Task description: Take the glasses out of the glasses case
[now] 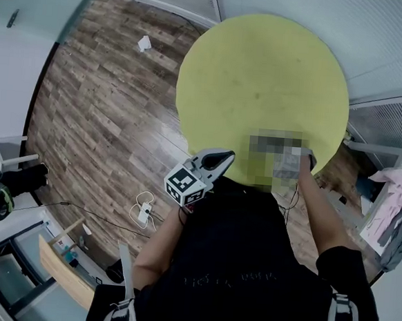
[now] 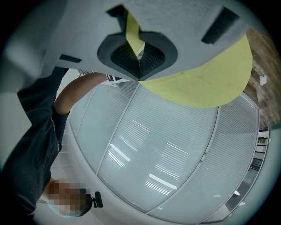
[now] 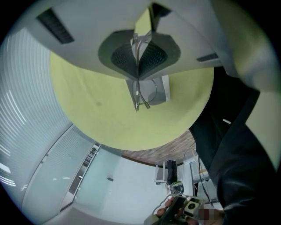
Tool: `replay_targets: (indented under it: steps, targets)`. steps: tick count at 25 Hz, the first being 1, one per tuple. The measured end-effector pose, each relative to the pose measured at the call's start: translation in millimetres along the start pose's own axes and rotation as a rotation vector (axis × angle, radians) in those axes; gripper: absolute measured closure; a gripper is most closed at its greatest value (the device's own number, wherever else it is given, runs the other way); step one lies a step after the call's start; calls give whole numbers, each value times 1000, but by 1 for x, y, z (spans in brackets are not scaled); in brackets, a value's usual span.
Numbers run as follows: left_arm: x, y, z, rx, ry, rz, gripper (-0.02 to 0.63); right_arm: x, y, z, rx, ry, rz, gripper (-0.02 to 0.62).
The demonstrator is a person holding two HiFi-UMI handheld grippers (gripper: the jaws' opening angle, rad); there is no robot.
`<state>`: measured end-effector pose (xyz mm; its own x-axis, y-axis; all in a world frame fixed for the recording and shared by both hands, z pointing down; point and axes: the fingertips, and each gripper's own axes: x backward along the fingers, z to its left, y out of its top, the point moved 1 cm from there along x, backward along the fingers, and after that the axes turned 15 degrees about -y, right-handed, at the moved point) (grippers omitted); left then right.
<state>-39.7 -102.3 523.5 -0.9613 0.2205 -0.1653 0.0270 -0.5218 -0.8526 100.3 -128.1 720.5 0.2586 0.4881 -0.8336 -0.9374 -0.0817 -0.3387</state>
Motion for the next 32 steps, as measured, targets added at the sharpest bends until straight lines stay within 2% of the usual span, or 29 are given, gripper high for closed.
replay_targets:
  steps: [14, 22, 28, 32]
  targets:
    - [2, 1, -4, -31, -28, 30, 594, 50, 10, -39, -573, -79, -91, 565]
    - [6, 8, -3, -29, -42, -6, 594, 74, 10, -48, -865, -82, -173, 565]
    - [1, 12, -5, -40, -64, -10, 594, 98, 9, -51, -1024, -86, -239, 565]
    - [2, 13, -7, -45, -77, -9, 594, 116, 9, -51, -1080, -105, -276, 565]
